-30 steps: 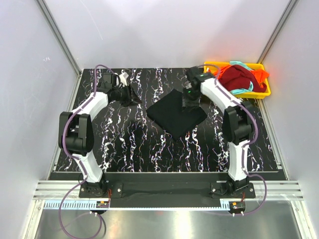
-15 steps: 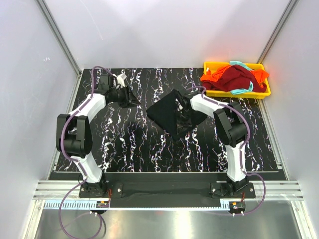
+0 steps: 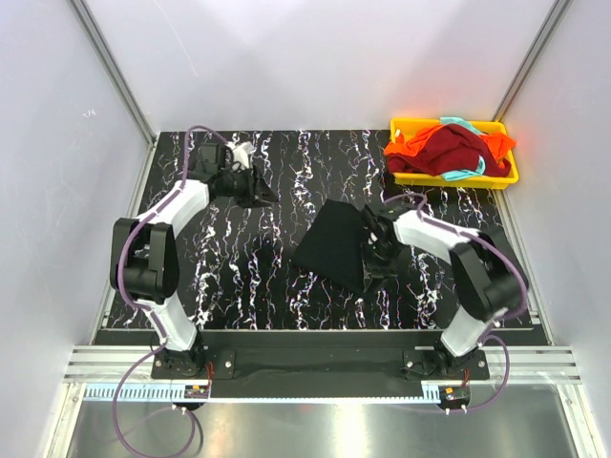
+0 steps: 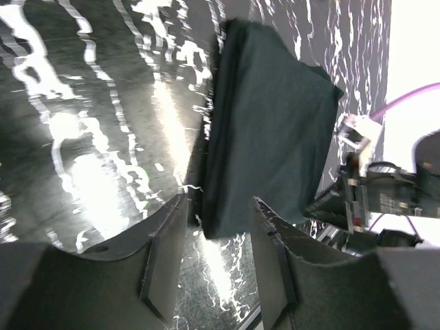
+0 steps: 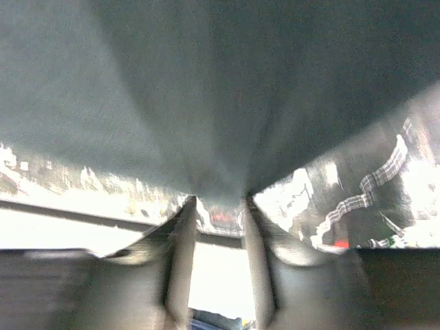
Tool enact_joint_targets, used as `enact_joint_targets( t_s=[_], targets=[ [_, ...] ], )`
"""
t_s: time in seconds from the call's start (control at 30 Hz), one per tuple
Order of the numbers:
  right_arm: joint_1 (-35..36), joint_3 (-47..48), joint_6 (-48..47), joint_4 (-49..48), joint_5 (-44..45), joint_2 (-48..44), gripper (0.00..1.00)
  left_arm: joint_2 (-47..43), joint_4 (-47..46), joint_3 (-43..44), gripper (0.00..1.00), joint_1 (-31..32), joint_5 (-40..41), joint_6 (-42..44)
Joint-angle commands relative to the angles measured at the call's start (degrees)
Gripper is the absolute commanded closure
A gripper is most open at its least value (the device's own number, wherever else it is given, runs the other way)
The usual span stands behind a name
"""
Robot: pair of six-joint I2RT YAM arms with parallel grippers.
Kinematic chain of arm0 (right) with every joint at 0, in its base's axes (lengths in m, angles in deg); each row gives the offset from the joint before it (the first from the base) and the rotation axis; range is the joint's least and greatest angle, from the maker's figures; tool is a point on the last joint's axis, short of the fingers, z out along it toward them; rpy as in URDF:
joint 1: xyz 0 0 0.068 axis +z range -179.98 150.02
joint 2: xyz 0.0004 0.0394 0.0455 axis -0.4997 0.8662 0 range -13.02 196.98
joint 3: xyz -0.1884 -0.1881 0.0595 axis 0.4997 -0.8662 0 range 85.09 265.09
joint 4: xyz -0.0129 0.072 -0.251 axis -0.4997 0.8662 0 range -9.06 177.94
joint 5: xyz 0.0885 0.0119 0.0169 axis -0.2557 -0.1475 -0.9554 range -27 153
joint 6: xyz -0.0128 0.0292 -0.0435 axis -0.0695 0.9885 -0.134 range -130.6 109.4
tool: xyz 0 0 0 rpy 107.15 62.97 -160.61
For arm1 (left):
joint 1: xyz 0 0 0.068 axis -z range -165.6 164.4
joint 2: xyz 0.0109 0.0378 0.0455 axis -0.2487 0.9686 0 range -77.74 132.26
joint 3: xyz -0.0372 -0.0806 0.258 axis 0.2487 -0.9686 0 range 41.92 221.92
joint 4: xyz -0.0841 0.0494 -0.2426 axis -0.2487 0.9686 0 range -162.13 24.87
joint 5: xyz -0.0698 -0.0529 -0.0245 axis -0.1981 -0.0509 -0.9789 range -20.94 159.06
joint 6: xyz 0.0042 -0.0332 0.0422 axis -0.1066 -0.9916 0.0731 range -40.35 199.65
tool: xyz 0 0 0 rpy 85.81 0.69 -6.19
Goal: Fold and stack the t-shirts
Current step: Fold the tshirt, then neatly place the folded tshirt to the corner
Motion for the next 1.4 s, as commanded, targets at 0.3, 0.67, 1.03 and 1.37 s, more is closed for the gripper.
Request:
enact_joint_targets(
  t_s=[0.3,0.67,1.03,1.37],
  targets=[
    [-9.8,2.7,-2.5,6.7,0.9,-18.1,0.31,17.2,-5.6,14.6,0.5,13.5,1.6,-1.9],
    [-11.3,-0.5,-3.5,6.9,-0.2,-23.0,0.31,27.9,-8.9,22.7,0.43,15.4,4.6,-0.5],
    [-12.7,-0.7,-6.2,6.8,-1.5,-23.9,0.32,33.4,-8.3,24.4,0.41,18.6,7.5,-1.4],
    [-12.8,-0.9,-6.9,6.7,-3.8,-24.6,0.33,34.6,-8.4,24.6,0.95,19.3,6.9,-3.1]
  ],
)
